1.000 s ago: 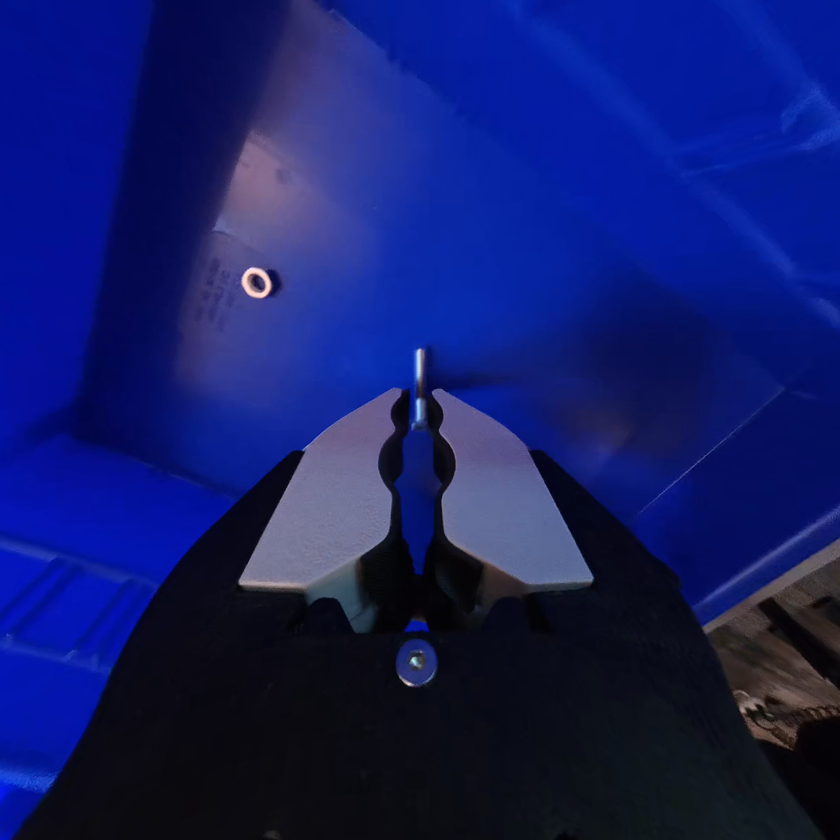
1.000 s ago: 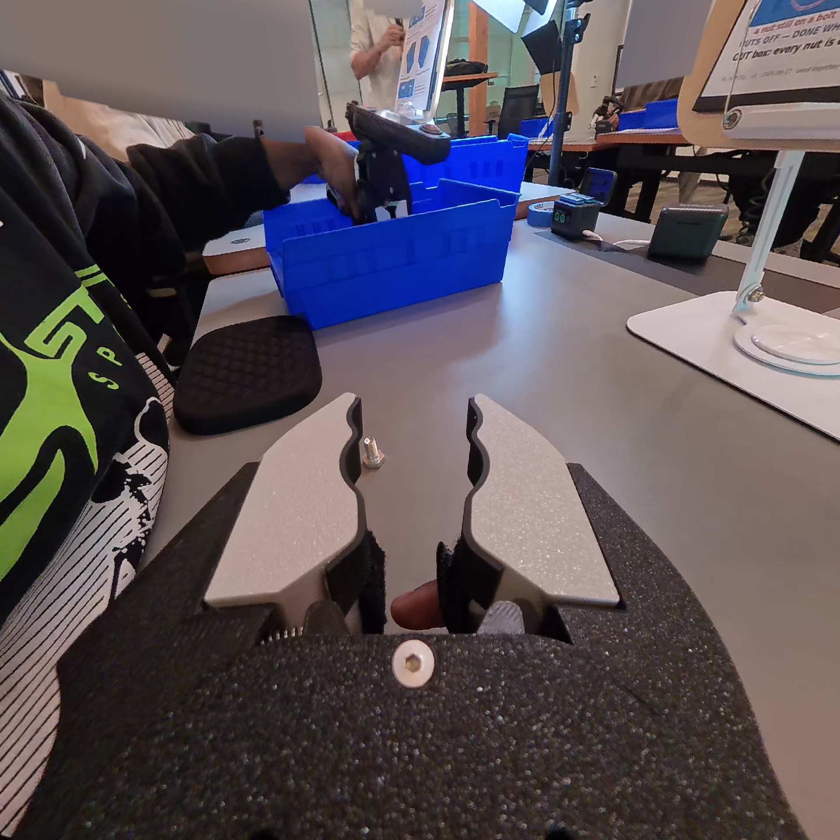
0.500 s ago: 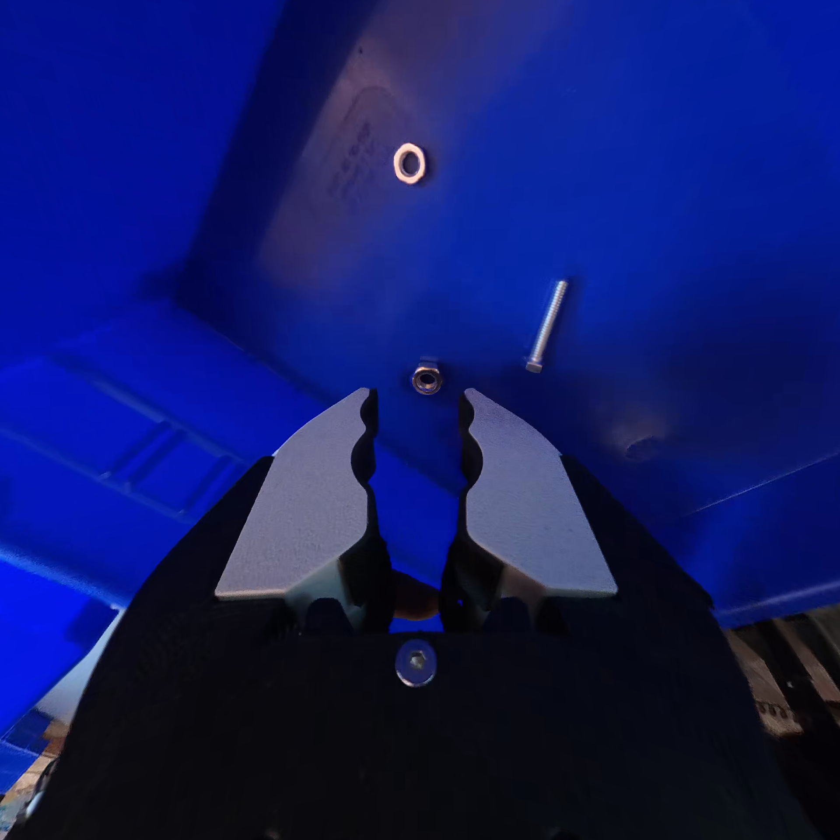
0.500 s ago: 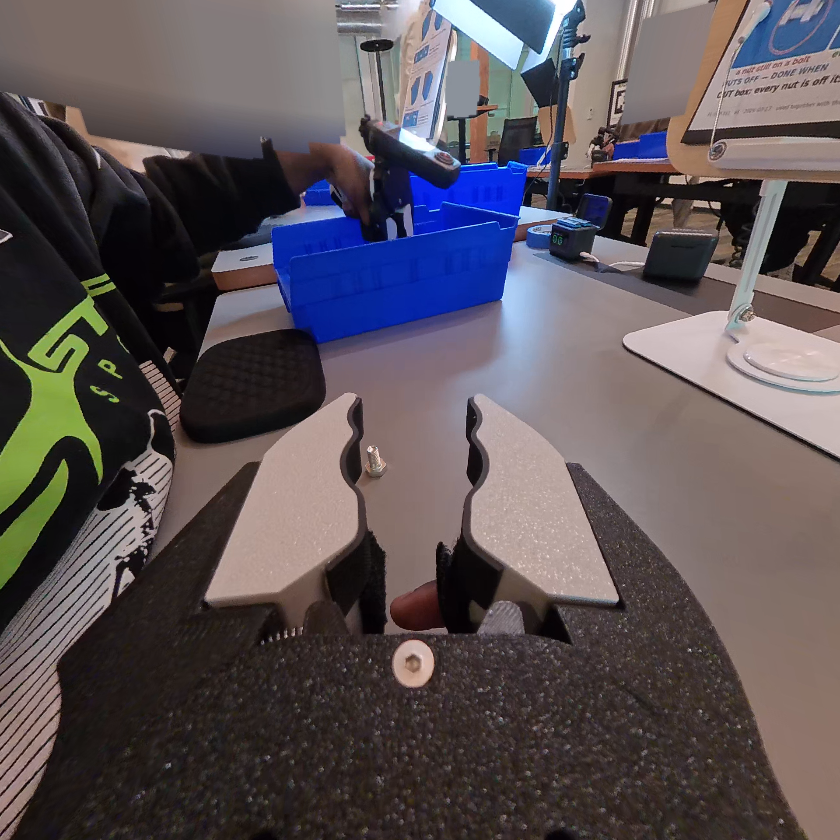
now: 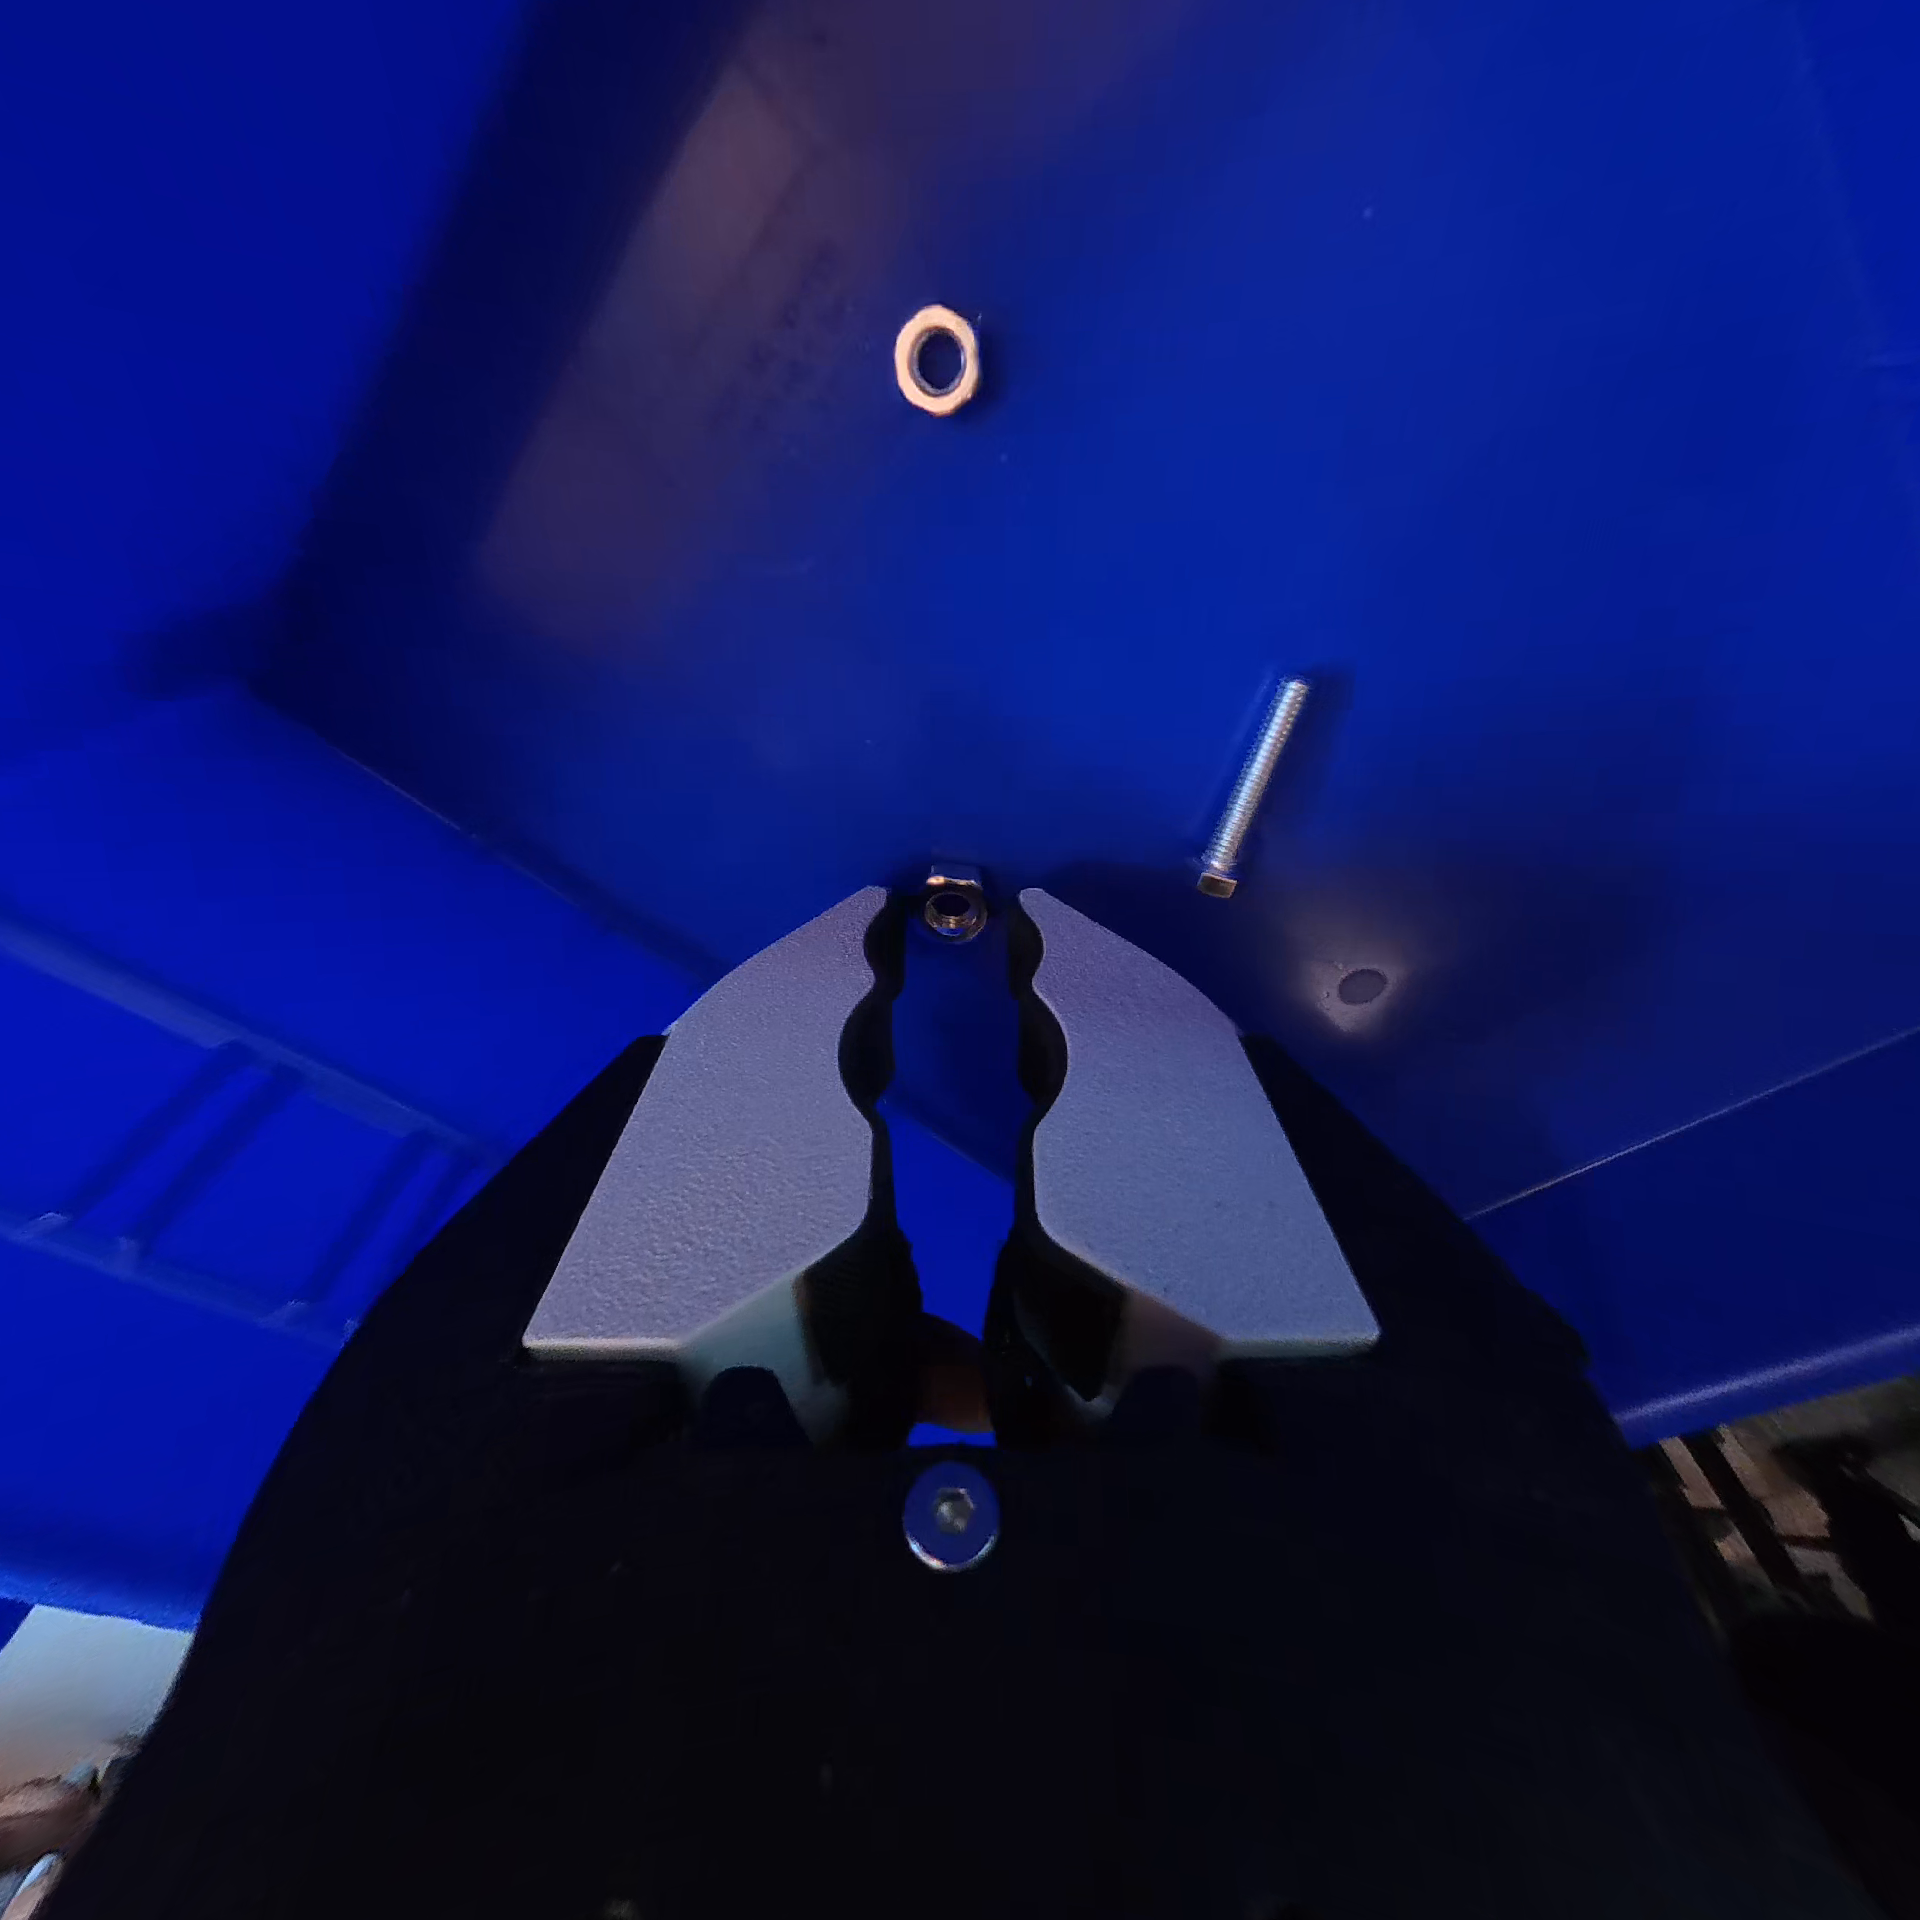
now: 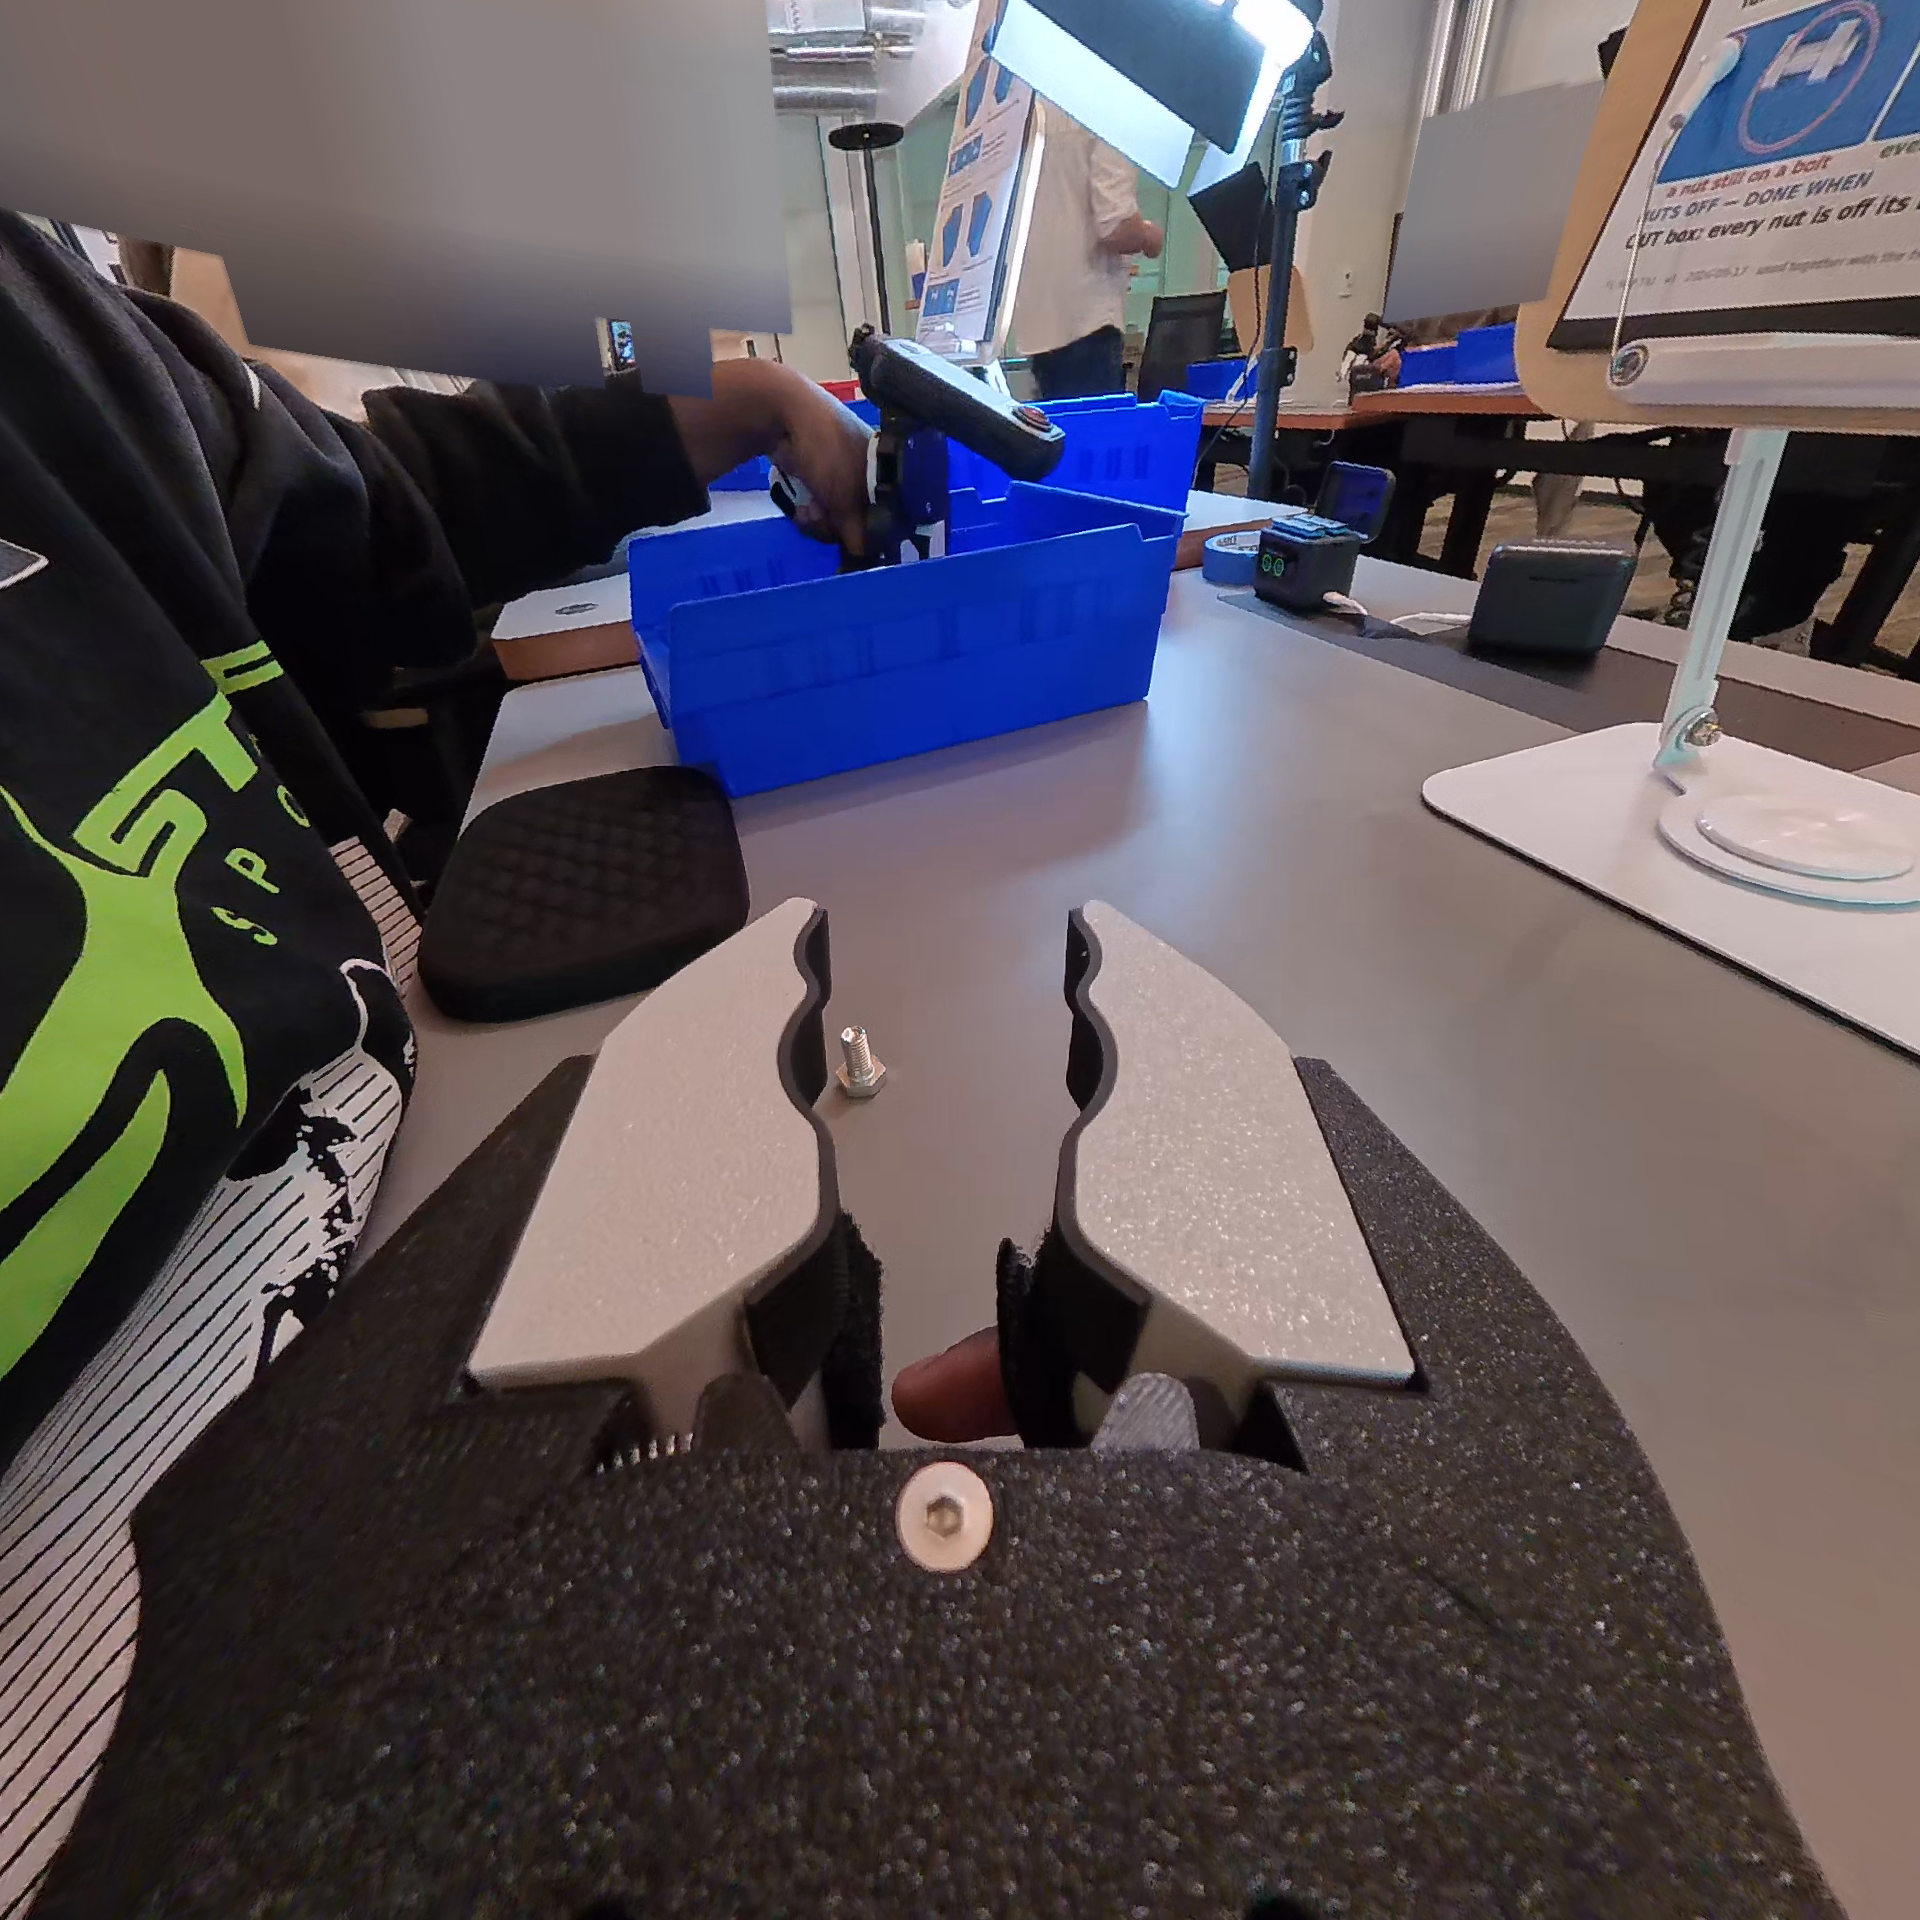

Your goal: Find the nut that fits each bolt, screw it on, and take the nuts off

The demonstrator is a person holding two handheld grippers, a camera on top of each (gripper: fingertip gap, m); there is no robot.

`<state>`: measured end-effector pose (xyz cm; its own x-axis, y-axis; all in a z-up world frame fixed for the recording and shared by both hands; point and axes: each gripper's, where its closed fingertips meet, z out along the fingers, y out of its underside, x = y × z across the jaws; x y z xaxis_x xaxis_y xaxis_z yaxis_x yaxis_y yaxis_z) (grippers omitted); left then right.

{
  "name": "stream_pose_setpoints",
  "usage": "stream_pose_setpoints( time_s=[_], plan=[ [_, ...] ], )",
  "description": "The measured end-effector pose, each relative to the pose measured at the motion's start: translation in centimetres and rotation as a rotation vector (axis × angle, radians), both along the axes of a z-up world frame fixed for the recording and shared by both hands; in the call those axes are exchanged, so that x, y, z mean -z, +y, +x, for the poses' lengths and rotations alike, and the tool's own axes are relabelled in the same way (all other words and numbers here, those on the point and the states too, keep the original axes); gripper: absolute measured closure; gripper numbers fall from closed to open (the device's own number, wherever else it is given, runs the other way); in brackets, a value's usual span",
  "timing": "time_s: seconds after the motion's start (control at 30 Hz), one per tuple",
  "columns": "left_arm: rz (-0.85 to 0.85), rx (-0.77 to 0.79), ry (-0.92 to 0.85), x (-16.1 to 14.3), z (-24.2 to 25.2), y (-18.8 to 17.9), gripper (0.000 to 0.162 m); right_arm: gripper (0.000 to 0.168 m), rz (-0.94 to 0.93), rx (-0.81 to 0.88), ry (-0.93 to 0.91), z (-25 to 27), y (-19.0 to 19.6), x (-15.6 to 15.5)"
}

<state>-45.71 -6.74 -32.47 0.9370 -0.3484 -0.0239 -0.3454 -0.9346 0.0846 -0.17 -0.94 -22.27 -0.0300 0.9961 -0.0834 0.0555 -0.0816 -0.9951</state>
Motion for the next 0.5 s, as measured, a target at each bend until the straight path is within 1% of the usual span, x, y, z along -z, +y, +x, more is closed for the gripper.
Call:
stream_pose_setpoints(
  time_s=[0.1, 0.2, 0.27, 0.33, 0.4, 0.5],
  plan=[
    [0.005, 0.004, -0.005, 0.0, 0.1, 0.0, 0.145, 0.125, -0.001, 0.001, 0.003, 0.0, 0.0, 0.0],
    [0.022, 0.044, -0.010, -0.2, 0.5, 0.0, 0.145, 0.125, 0.000, 0.001, 0.008, 0.1, 0.0, -0.1],
    [0.060, 0.056, -0.006, -1.2, 0.9, 0.1, 0.145, 0.125, 0.001, 0.000, 0.010, 0.1, 0.0, -0.1],
    [0.142, 0.075, -0.009, -3.5, 2.0, 0.5, 0.145, 0.125, -0.001, -0.002, 0.009, 0.1, 0.0, -0.1],
    [0.253, 0.114, -0.013, -6.5, 3.9, 1.3, 0.145, 0.125, -0.006, -0.004, 0.005, 0.0, 0.0, 0.0],
    [0.453, 0.199, -0.044, -11.3, 8.5, 2.6, 0.146, 0.126, -0.003, -0.007, -0.007, -0.1, -0.1, 0.1]
  ],
)
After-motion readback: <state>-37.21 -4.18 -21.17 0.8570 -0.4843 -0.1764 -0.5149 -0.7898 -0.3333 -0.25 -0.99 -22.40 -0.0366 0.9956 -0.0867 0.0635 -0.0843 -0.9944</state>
